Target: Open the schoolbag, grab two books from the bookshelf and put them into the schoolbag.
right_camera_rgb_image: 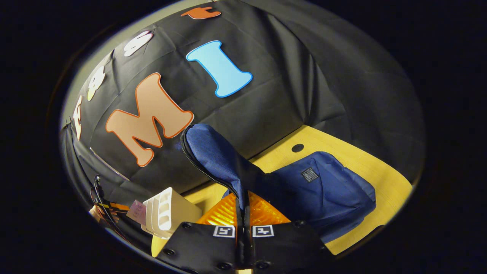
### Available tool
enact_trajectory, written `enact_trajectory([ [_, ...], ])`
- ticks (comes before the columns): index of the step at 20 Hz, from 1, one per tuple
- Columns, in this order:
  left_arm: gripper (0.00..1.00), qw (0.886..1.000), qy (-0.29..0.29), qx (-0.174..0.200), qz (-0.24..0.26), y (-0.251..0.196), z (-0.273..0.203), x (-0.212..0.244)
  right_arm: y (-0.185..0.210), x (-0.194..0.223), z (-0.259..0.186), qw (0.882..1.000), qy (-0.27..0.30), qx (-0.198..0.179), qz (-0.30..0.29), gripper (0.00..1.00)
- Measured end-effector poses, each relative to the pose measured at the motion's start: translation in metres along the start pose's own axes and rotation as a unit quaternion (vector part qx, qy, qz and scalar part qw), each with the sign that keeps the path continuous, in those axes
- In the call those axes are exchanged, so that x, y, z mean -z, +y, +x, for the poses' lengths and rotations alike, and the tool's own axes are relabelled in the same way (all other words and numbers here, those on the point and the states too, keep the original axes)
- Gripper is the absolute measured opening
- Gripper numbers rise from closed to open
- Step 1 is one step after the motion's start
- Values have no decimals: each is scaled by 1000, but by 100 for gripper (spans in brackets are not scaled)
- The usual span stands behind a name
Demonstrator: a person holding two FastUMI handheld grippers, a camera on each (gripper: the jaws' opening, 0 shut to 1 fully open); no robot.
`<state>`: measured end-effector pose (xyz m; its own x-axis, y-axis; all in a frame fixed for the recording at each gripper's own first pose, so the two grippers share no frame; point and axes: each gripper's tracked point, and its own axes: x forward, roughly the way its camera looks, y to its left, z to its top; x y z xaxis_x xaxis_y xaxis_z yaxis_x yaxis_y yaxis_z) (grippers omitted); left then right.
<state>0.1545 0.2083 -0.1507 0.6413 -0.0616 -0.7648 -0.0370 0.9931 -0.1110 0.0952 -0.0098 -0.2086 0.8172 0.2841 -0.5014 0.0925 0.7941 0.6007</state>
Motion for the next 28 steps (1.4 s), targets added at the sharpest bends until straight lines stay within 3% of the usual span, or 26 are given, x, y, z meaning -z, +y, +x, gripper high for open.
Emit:
enact_trajectory([
  [12,89,997,73,-5,0,4,56,19,-1,3,-7,1000,1,9,0,3],
  [16,85,996,88,-4,0,-1,60,25,-2,1,-7,1000,1,10,1,3],
  [19,71,993,119,-16,7,6,62,35,-1,3,-8,1000,2,10,1,3],
  [20,52,992,124,-14,5,4,55,31,-1,3,-7,1000,2,10,2,2],
  [22,42,991,131,6,3,-9,56,35,-1,3,-8,1000,2,11,3,2],
  [24,36,991,131,5,3,-7,58,35,-2,3,-9,1000,2,11,2,3],
  [28,33,991,133,8,-2,-8,52,36,-2,2,-9,1000,3,12,3,2],
])
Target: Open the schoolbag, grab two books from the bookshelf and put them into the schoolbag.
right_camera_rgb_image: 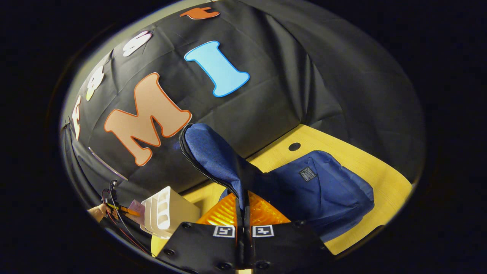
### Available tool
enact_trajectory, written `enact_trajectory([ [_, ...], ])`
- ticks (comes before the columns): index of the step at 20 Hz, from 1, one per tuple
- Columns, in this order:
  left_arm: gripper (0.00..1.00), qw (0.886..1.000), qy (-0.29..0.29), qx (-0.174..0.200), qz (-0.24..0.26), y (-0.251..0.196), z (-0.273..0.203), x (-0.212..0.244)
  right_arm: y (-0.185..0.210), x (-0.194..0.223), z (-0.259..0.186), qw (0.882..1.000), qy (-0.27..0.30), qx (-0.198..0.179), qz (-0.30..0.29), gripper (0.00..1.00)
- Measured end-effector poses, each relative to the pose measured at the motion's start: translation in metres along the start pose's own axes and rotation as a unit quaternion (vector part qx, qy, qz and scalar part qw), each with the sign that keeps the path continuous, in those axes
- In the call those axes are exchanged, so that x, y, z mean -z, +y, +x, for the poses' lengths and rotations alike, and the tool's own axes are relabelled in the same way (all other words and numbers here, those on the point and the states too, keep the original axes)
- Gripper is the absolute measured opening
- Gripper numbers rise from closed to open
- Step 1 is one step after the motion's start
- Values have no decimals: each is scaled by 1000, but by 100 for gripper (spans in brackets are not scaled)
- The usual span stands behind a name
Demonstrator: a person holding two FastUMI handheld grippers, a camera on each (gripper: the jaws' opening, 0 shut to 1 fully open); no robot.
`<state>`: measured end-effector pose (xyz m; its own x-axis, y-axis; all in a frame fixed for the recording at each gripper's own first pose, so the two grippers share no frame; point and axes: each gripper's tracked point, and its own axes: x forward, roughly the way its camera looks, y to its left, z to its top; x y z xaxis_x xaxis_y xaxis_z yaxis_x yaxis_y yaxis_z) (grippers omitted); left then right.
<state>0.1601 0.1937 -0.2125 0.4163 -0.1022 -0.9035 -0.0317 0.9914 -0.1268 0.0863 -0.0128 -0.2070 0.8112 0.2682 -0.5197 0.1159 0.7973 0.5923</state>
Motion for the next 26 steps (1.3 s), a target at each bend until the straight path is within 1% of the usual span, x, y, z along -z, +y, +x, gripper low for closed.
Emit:
enact_trajectory([
  [4,31,1000,-13,-11,7,9,-6,-4,0,1,0,1000,0,-1,0,3],
  [5,34,1000,-14,-11,8,9,-9,-4,1,0,0,1000,1,-1,-1,3],
  [7,30,1000,-16,-4,11,8,-17,-5,2,0,1,1000,1,-1,-1,3],
  [8,32,1000,-20,-2,11,8,-21,-6,1,1,1,1000,1,-2,-1,3],
  [10,32,1000,-25,-1,15,7,-27,-8,2,1,1,1000,2,-2,0,3],
  [11,30,999,-28,2,16,6,-32,-9,2,1,1,1000,2,-2,-2,3],
  [14,31,999,-45,18,2,0,-50,-14,2,-1,1,1000,1,-3,-1,2],
  [17,30,998,-58,31,-18,-1,-64,-15,2,0,1,1000,2,-4,0,2],
  [18,32,997,-63,34,-24,-1,-67,-15,2,-1,1,1000,2,-4,0,3],
  [19,30,997,-63,36,-29,-1,-70,-12,2,0,1,1000,3,-5,1,3],
  [22,31,996,-73,38,-38,6,-82,-11,2,-1,1,1000,4,-5,-1,2],
  [24,31,994,-82,47,-60,9,-93,-12,3,-1,1,1000,4,-6,-1,3],
  [26,31,990,-92,64,-85,5,-106,-12,3,-2,2,1000,4,-6,-1,3],
])
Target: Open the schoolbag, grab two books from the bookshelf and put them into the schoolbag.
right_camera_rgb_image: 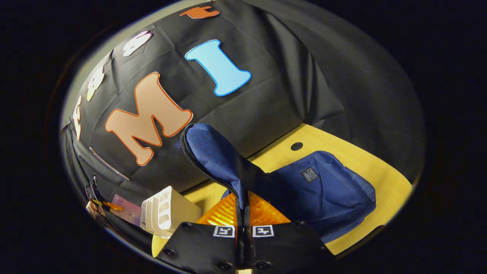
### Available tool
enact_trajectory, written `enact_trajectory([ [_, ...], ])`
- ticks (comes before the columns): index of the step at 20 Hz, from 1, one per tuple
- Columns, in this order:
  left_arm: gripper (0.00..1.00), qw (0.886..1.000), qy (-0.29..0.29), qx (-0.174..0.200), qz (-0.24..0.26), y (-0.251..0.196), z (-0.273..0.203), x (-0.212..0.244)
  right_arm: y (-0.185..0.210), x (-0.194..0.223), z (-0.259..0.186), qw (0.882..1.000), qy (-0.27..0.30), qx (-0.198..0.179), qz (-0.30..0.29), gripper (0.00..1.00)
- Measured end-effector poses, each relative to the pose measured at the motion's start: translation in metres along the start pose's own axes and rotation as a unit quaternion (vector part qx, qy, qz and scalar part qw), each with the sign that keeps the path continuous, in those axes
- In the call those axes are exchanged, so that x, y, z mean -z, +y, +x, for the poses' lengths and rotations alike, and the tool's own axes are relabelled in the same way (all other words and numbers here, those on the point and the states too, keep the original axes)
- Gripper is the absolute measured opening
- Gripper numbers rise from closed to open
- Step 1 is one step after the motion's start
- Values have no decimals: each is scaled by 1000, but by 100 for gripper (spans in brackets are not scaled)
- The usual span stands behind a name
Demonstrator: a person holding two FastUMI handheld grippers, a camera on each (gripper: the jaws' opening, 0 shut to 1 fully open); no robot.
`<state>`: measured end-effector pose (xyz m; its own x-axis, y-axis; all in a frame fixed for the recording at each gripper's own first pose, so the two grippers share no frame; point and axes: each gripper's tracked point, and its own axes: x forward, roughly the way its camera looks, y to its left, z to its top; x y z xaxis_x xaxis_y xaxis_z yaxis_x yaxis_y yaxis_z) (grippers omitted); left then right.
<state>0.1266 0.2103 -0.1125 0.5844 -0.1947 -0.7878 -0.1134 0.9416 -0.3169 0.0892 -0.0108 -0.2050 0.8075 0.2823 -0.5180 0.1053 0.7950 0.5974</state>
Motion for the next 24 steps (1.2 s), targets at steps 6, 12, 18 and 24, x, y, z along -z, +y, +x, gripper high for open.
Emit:
enact_trajectory([
  [6,31,998,-31,28,-42,-4,-28,-10,0,0,0,1000,1,0,-1,3],
  [12,31,990,-50,91,-99,-26,-56,-7,1,-1,0,1000,2,1,-3,3],
  [18,31,978,-53,158,-126,-63,-68,-4,2,2,2,1000,6,4,-8,2],
  [24,31,961,-37,233,-143,-117,-76,20,2,1,1,1000,6,5,-9,3],
])
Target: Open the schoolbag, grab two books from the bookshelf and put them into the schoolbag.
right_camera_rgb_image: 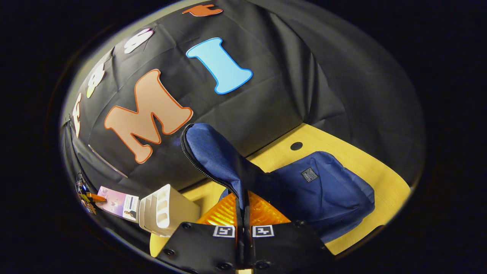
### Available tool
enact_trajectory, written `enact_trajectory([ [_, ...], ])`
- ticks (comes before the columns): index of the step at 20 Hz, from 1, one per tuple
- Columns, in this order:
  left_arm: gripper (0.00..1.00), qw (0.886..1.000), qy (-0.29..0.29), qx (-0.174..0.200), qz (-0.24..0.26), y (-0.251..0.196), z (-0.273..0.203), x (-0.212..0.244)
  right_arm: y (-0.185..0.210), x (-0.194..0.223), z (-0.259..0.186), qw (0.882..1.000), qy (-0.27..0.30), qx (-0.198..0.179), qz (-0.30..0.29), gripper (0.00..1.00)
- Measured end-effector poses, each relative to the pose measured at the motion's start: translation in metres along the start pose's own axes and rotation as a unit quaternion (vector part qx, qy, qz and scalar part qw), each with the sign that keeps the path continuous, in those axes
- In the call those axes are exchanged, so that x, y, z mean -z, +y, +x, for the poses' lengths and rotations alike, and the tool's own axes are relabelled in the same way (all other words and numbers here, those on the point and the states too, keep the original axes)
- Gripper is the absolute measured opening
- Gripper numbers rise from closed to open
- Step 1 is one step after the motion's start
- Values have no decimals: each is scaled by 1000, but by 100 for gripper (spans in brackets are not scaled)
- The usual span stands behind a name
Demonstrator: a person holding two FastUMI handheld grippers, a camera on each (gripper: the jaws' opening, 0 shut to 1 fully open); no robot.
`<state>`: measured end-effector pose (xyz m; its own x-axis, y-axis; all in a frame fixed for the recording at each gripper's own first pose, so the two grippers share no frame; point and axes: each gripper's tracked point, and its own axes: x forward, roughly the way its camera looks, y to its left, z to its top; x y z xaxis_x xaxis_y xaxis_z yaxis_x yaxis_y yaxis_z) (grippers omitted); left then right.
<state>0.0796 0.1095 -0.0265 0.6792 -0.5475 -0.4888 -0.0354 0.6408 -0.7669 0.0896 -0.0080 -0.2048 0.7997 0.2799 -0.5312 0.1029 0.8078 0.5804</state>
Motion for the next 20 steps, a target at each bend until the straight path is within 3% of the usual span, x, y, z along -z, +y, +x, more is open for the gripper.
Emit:
enact_trajectory([
  [15,31,993,68,96,-17,-92,118,93,-2,1,-1,1000,-1,-10,11,3],
  [20,31,989,99,100,-34,-111,170,129,-2,1,0,1000,1,-14,15,3],
])
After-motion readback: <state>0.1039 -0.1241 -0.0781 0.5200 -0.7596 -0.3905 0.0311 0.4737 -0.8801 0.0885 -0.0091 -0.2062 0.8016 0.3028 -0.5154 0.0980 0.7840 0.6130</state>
